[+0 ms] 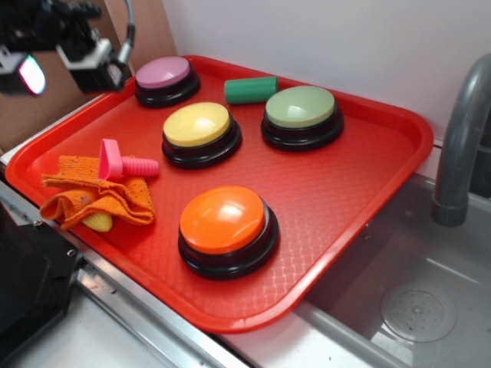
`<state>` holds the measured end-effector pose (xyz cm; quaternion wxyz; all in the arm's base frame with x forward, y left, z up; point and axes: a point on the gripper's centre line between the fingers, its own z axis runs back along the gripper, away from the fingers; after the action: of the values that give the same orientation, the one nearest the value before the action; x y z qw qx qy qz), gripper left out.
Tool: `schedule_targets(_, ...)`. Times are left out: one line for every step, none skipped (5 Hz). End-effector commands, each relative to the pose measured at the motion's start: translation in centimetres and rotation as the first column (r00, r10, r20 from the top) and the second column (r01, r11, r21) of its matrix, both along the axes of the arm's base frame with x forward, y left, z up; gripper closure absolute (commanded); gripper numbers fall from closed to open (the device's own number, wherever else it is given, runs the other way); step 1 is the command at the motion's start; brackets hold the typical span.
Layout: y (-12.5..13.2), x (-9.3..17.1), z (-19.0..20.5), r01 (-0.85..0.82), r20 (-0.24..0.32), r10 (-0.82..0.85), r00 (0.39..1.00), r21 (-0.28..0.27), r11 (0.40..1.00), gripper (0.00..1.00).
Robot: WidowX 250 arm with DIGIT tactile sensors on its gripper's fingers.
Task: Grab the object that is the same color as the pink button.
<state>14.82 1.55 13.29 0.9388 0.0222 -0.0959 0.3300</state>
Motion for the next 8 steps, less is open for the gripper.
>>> schedule_targets(1.7, 1.9, -4.2, -0.085, -0.026, 0.088, 0.996, 0.089, 0.992, 0.00)
schedule_targets(1.8, 2.2, -6.1, -0.121, 0.000, 0.122, 0.993, 0.121, 0.985, 0.00)
schedule_targets(2.1, 2.3, -7.7, -0.180, 0.036, 0.178, 0.983, 0.087, 0.980, 0.00)
schedule_targets(2.3, 2.3, -8.6, -0.214, 0.024, 0.213, 0.977, 0.066, 0.974, 0.00)
schedule_targets(2.3, 2.1, -8.7, -0.240, 0.043, 0.237, 0.971, 0.065, 0.969, 1.00)
schedule_targets(2.2, 2.1, -8.4, -0.226, 0.051, 0.223, 0.973, 0.065, 0.972, 1.00)
schedule_targets(2.3, 2.1, -8.4, -0.224, 0.047, 0.221, 0.974, 0.057, 0.973, 1.00)
schedule_targets(2.4, 2.1, -8.3, -0.216, 0.044, 0.214, 0.976, 0.054, 0.975, 1.00)
